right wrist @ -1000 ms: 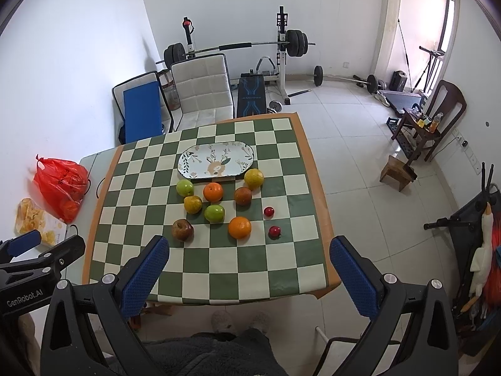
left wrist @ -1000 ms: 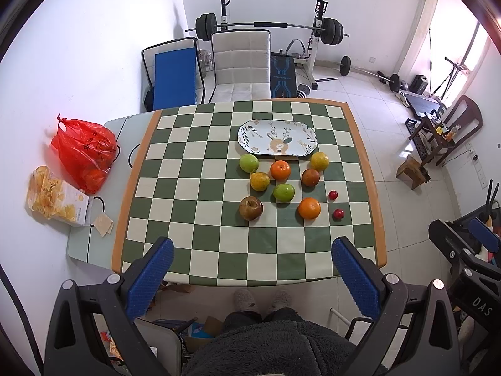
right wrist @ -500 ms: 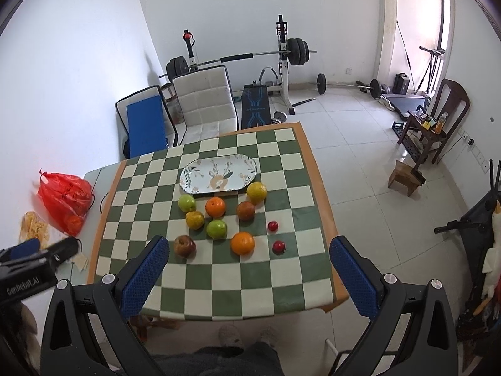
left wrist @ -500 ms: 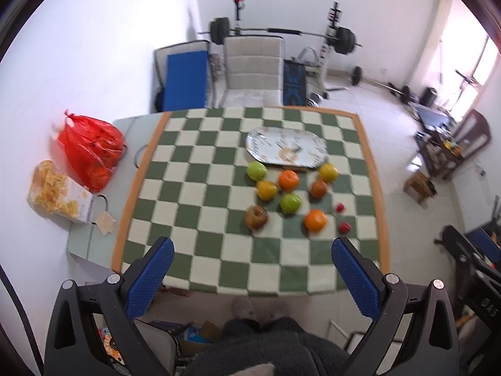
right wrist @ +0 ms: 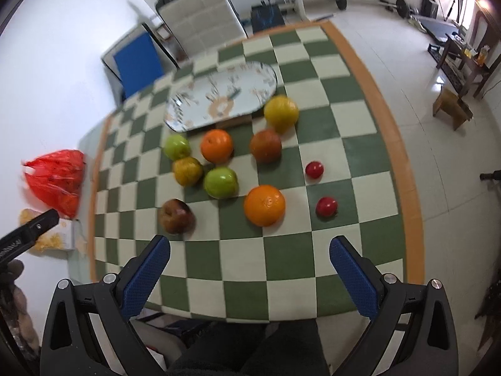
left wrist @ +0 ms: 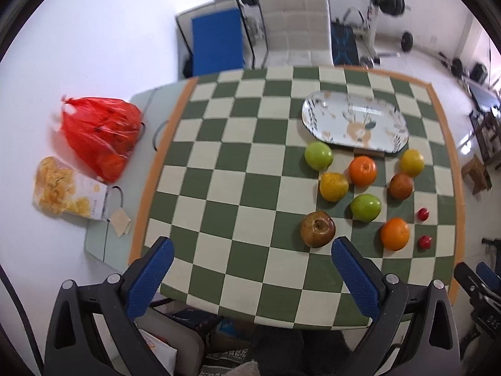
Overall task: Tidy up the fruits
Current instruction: 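Grasp the red-brown apple with the left tool while the right tool grasps an orange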
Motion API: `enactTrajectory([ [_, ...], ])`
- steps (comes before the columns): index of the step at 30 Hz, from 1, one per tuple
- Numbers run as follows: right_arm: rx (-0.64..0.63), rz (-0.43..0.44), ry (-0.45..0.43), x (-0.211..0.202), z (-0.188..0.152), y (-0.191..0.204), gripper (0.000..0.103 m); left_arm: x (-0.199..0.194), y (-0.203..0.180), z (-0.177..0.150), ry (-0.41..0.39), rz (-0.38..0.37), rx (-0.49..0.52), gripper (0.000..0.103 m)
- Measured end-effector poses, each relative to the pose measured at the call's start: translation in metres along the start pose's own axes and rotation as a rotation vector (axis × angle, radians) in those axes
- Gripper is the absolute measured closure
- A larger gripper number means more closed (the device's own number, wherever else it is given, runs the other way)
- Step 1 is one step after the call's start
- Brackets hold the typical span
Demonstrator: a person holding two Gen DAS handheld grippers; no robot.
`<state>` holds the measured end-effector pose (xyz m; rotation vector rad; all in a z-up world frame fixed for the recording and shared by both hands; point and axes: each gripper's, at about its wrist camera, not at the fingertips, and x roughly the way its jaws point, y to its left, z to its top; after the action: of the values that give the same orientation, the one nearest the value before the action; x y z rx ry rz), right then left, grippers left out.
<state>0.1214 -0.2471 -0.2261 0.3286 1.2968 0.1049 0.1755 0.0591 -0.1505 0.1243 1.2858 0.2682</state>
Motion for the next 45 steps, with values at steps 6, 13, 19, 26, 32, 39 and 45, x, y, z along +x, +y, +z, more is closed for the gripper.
enactTrajectory([
  [6, 0.101, -0.051, 0.117, 0.093, 0.009, -0.003, 0.002, 0.096, -0.033, 0.012, 0.186, -0.076, 0.138, 0.001],
  [13, 0.234, -0.056, 0.22, 0.157, 0.017, -0.021, 0.004, 0.178, -0.079, 0.009, 0.373, -0.18, 0.274, 0.001],
  [19, 0.297, -0.053, 0.269, 0.185, 0.02, -0.022, 0.006, 0.218, -0.105, 0.008, 0.453, -0.24, 0.323, 0.001],
  [26, 0.313, -0.068, 0.306, 0.205, 0.025, -0.017, 0.017, 0.233, -0.124, 0.007, 0.468, -0.238, 0.393, 0.024],
  [32, 0.309, -0.091, 0.329, 0.212, 0.024, -0.011, 0.025, 0.239, -0.138, -0.003, 0.461, -0.279, 0.392, 0.039],
  [39, 0.294, -0.123, 0.335, 0.217, 0.026, -0.007, 0.035, 0.238, -0.149, -0.002, 0.438, -0.283, 0.396, 0.039],
  [45, 0.287, -0.13, 0.333, 0.22, 0.025, -0.003, 0.035, 0.235, -0.141, -0.01, 0.421, -0.285, 0.396, 0.039],
])
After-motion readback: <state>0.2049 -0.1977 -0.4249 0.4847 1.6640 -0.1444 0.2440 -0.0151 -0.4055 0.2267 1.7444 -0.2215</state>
